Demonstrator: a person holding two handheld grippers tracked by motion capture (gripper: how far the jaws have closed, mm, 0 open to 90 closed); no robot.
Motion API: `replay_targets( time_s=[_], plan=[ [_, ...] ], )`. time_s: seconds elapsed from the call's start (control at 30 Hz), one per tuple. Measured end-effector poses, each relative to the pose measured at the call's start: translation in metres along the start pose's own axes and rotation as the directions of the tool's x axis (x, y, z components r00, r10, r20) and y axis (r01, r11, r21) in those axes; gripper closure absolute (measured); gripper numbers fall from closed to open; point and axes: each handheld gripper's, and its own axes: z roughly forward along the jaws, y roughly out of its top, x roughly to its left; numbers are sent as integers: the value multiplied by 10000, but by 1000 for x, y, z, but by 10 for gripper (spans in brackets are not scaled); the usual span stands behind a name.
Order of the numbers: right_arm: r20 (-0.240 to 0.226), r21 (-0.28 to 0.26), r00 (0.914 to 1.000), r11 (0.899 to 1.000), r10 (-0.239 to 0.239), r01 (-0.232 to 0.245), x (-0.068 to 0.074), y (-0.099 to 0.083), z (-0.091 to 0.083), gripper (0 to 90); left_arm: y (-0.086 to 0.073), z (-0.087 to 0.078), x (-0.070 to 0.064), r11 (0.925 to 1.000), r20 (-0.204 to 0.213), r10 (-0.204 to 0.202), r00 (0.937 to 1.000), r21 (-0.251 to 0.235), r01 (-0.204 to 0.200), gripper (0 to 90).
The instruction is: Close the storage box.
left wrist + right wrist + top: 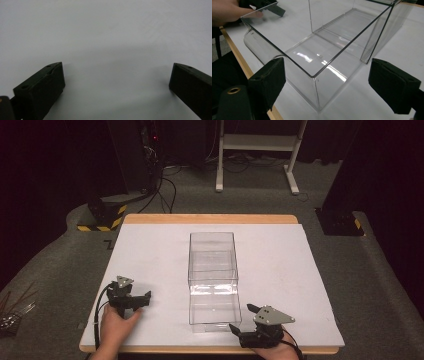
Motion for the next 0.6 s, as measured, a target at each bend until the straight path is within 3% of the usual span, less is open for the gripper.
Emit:
replay_targets(
  time_s=[0.6],
  plan=[
    [152,230,9997,9996,-184,181,3,1,14,143,0,0,0,10000,13,2,10000,10,-2,5]
  ],
)
